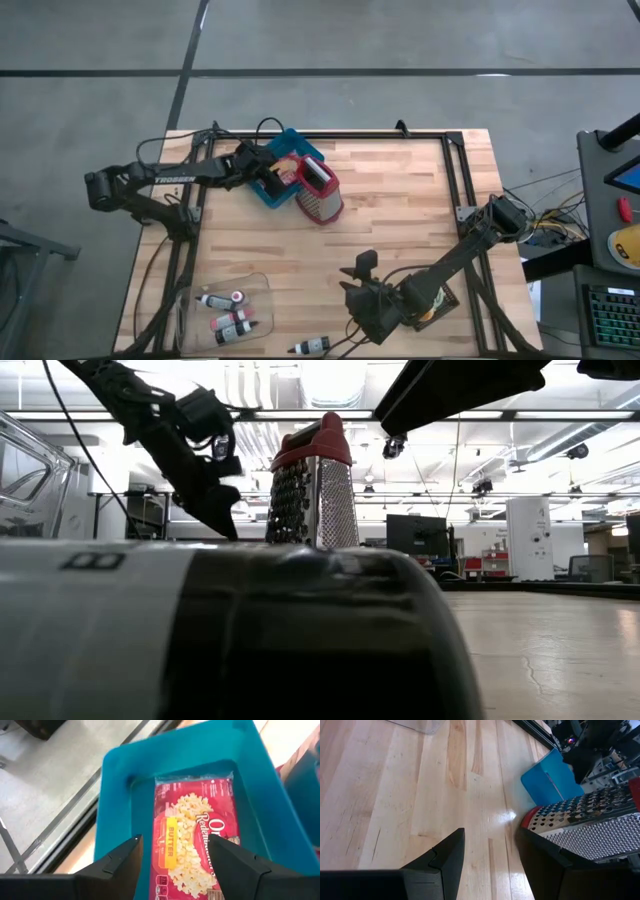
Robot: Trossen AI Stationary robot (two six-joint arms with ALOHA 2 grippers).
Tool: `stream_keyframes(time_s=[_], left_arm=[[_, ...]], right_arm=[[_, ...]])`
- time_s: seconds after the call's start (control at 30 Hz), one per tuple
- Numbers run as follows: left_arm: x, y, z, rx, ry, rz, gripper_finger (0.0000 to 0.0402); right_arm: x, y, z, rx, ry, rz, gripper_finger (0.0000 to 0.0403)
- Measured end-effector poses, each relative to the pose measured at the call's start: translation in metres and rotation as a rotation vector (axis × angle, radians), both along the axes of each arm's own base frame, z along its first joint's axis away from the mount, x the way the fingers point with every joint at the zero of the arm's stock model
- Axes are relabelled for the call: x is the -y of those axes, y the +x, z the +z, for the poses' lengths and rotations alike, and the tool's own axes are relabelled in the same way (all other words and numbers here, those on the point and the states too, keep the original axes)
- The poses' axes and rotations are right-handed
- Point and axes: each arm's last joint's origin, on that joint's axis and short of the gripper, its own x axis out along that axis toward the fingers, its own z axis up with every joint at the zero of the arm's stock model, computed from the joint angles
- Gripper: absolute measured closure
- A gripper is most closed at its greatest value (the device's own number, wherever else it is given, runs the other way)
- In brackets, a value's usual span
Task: Pick & Place Food Item
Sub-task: Put the black food coloring into the transparent bin
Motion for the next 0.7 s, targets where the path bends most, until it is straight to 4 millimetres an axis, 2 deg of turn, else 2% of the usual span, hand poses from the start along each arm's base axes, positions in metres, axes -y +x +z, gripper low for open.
stream_keyframes(time_s=[0.13, 0.33, 0.47, 0.7], left_arm=[[0.003, -0.006, 0.014, 0.046, 0.006, -0.013, 0.0174], [0.014, -0.016, 0.042, 0.215, -0.037, -0.116, 0.0174], [0.027, -0.024, 0.058, 0.325, -0.082, -0.233, 0.0174], [0.055, -0.035, 0.070, 0.441, -0.164, -0.406, 0.0174]], right_arm=[[0.000, 0.000, 0.000, -0.001, -0.001, 0.000, 0.0225], [0.000, -0.001, -0.002, -0.003, -0.002, 0.000, 0.0225], [0.001, -0.001, -0.002, -0.004, -0.002, 0.000, 0.0225], [0.000, 0.000, -0.002, -0.003, 0.004, 0.015, 0.0225]])
